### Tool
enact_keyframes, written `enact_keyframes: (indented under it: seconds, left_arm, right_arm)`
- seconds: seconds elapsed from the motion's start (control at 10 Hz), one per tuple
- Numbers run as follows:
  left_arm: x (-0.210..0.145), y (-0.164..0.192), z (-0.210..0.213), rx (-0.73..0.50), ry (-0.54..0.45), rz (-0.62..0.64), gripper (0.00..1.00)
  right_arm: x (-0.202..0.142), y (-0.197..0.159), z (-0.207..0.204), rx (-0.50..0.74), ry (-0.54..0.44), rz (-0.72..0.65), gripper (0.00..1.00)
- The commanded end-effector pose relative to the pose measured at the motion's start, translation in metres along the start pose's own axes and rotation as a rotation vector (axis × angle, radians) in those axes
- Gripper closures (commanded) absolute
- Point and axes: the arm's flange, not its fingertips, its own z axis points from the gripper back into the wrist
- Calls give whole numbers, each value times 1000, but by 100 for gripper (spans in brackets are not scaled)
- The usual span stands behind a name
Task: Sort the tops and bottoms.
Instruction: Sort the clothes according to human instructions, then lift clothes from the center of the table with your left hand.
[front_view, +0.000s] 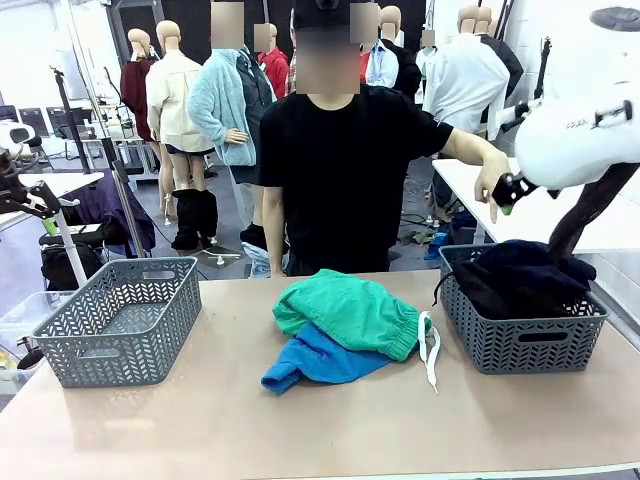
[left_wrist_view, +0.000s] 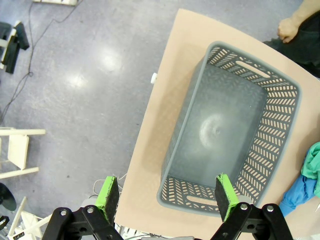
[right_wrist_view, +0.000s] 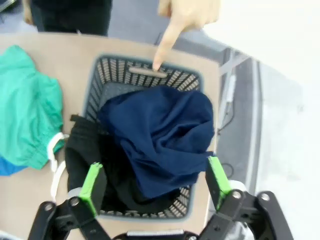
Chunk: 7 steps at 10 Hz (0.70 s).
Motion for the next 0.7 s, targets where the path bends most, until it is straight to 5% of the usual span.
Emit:
enact_keyframes:
  seconds: [0.0,0.1,0.6]
  left_arm:
    - [-2,0,0,24,-1,16,0]
    - [-2,0,0,24,-1,16,0]
    - [-2,0,0,24,-1,16,0]
  right_arm:
    - [11,-3,32,-15,-87,20,0]
    - [0,0,0,0,0,0,0]
    - [0,0,0,0,0,0,0]
